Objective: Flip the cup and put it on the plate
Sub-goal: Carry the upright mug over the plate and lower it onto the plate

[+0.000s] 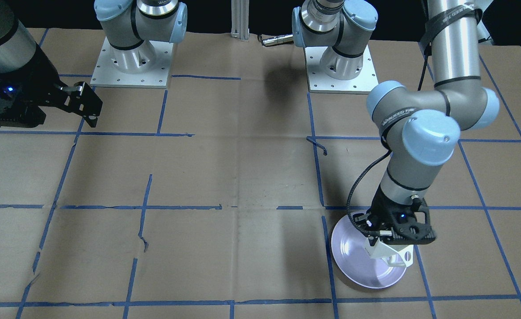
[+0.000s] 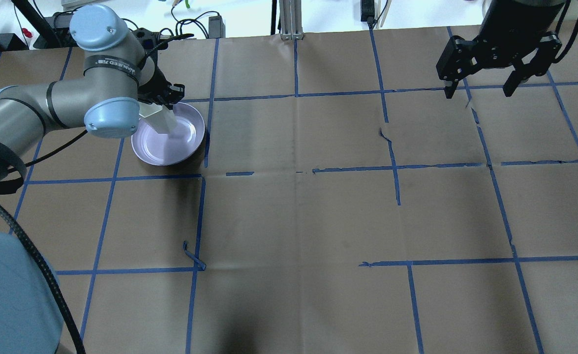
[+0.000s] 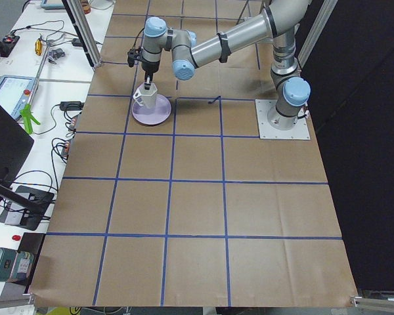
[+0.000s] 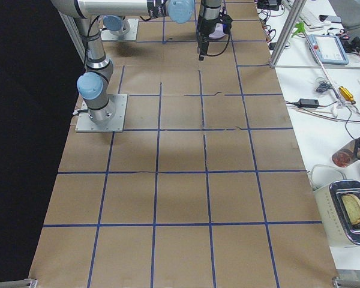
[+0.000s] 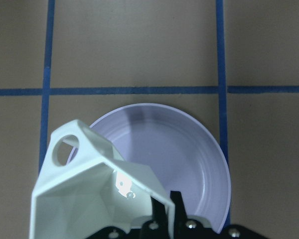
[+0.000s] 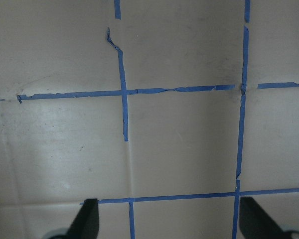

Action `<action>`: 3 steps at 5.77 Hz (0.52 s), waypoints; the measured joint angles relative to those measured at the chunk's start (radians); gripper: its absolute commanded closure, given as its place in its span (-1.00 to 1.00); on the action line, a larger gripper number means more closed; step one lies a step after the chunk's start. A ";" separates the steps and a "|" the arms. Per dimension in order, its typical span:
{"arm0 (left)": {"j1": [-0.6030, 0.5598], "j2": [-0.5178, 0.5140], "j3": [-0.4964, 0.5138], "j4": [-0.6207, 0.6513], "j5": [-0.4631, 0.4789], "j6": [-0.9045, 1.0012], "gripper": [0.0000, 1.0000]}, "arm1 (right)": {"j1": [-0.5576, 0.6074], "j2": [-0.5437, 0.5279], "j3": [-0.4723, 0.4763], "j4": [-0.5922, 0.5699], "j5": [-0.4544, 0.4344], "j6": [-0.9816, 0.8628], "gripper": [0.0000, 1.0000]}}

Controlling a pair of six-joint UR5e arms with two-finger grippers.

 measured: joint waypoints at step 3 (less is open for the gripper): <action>-0.017 -0.015 -0.023 -0.002 0.043 -0.004 0.93 | 0.000 0.000 0.000 0.000 0.000 0.000 -1.00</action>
